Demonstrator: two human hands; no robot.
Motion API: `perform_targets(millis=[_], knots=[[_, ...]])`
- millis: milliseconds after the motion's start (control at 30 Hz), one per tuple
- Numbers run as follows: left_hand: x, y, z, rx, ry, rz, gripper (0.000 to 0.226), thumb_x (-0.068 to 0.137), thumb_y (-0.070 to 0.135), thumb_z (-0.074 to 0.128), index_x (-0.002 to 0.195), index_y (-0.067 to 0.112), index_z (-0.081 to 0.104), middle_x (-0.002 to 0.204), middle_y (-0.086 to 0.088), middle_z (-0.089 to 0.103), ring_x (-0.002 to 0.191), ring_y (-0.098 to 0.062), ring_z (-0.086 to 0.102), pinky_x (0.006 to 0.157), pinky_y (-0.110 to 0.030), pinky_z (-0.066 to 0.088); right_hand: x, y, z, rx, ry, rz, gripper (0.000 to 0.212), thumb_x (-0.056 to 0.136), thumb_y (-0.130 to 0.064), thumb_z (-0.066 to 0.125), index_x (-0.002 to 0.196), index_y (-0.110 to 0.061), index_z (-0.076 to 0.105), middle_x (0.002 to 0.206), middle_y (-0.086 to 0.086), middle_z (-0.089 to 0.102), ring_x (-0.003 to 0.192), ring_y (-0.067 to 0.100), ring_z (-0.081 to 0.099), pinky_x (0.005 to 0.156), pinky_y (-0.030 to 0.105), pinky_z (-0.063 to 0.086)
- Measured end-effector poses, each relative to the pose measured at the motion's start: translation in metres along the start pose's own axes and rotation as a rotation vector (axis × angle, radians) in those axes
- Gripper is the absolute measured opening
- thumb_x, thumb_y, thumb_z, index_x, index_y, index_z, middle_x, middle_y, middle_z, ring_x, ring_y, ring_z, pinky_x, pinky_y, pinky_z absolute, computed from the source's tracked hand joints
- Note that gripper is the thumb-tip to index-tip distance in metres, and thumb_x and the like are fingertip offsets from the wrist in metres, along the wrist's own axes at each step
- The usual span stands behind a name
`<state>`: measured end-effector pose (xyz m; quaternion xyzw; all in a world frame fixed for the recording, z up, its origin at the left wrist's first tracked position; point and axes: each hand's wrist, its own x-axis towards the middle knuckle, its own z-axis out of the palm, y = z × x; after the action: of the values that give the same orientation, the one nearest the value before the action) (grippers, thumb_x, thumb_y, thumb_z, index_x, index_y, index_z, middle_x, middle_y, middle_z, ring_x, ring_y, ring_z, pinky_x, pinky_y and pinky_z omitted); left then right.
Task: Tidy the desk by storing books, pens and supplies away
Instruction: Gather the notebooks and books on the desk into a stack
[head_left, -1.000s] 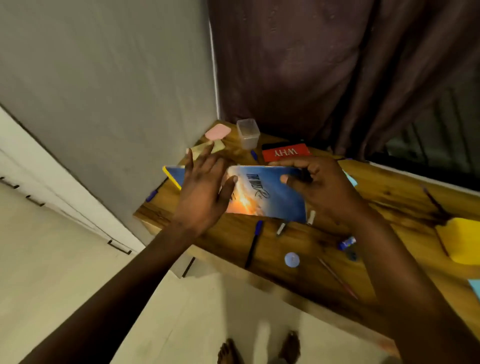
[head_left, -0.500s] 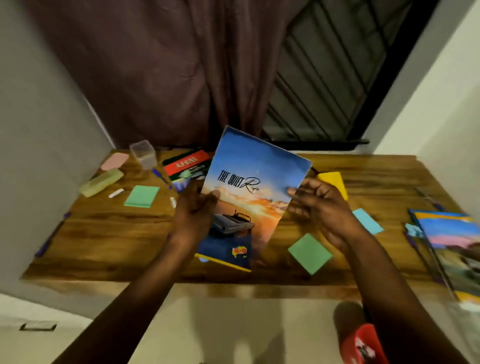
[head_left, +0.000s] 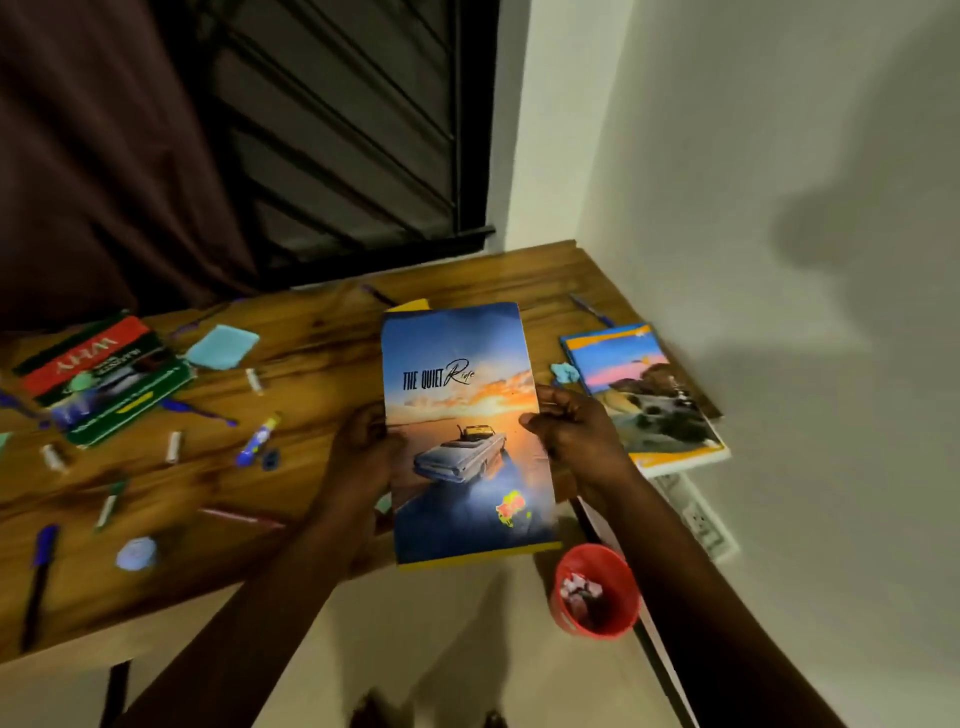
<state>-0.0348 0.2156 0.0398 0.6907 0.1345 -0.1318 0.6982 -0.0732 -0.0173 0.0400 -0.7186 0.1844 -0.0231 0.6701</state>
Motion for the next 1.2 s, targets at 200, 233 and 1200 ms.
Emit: perform_targets(millis=[200, 233, 1200], knots=[[0.000, -0.018, 0.067, 0.155, -0.262, -0.073, 0.051, 0.098, -0.004, 0.054, 0.132, 0.034, 0.053, 0.119, -0.007, 0.070, 0.103, -0.032, 0.072, 0.072, -0.042, 0.063, 0.001, 0.014, -0.072, -0.043, 0.184, 0.063, 0.025, 0.090, 0.009, 0.061, 0.087, -0.013, 0.073, 0.054, -0.010, 0.063, 0.046, 0.003, 0.049, 0.047, 0.020, 0.041], [0.003, -0.020, 0.078, 0.168, -0.281, -0.083, 0.052, 0.099, -0.004, 0.055, 0.135, 0.034, 0.052, 0.119, -0.008, 0.070, 0.103, -0.032, 0.071, 0.072, -0.042, 0.063, 0.004, 0.015, -0.082, -0.059, 0.202, 0.064, 0.026, 0.090, 0.009, 0.061, 0.088, -0.014, 0.074, 0.057, -0.010, 0.066, 0.049, 0.004, 0.052, 0.049, 0.020, 0.043], [0.091, -0.047, 0.292, 0.646, -0.241, 0.197, 0.023, 0.075, -0.011, 0.066, 0.096, -0.002, 0.072, 0.102, -0.018, 0.074, 0.096, -0.033, 0.067, 0.058, -0.007, 0.041, 0.140, 0.052, -0.232, -0.769, 0.214, 0.109, 0.035, 0.085, -0.020, 0.071, 0.120, -0.020, 0.067, 0.117, 0.008, 0.073, 0.110, 0.030, 0.069, 0.090, 0.030, 0.048]])
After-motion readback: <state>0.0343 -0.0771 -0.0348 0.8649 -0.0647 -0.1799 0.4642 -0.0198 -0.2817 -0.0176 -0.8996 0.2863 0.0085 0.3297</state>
